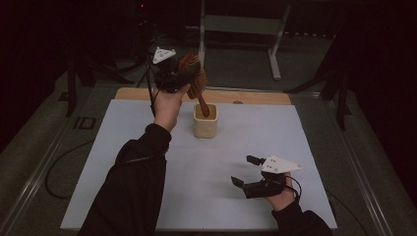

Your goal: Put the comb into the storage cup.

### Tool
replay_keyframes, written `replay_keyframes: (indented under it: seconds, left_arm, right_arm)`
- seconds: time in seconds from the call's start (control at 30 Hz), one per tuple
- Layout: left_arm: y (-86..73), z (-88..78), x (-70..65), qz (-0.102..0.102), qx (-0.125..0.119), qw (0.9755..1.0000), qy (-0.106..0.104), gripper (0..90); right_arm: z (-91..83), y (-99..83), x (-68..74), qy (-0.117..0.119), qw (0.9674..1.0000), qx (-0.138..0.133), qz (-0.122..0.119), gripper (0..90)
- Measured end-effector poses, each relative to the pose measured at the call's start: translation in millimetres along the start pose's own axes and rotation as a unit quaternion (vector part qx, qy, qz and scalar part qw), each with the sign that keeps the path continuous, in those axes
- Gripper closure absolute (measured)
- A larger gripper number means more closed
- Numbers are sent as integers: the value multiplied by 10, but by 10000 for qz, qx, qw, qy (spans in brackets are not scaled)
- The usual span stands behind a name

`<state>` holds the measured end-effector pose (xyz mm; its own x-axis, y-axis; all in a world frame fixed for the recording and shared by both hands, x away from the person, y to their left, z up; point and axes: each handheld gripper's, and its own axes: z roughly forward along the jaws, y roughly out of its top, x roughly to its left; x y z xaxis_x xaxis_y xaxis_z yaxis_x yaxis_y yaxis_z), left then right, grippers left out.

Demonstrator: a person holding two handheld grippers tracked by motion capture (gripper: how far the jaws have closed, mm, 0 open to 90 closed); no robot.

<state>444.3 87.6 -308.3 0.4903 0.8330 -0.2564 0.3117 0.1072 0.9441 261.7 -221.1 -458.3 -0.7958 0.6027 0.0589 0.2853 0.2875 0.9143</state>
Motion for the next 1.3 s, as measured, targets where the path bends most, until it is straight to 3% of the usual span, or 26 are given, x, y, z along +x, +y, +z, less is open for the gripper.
replay_keyframes:
  seconds: [0.2, 0.57, 1.3]
  left_arm:
    - [-129, 66, 60, -210, -45, 9998, -8, 543]
    - [-320, 207, 112, -252, 162, 9995, 102, 541]
    - [-657, 352, 213, -572, 346, 9977, 130, 539]
  right_arm:
    - [-3, 0, -4, 16, 10000, -11, 18, 100]
    - [2, -8, -17, 34, 10000, 5, 50, 100]
    - [-6, -11, -33, 8, 10000, -36, 65, 100]
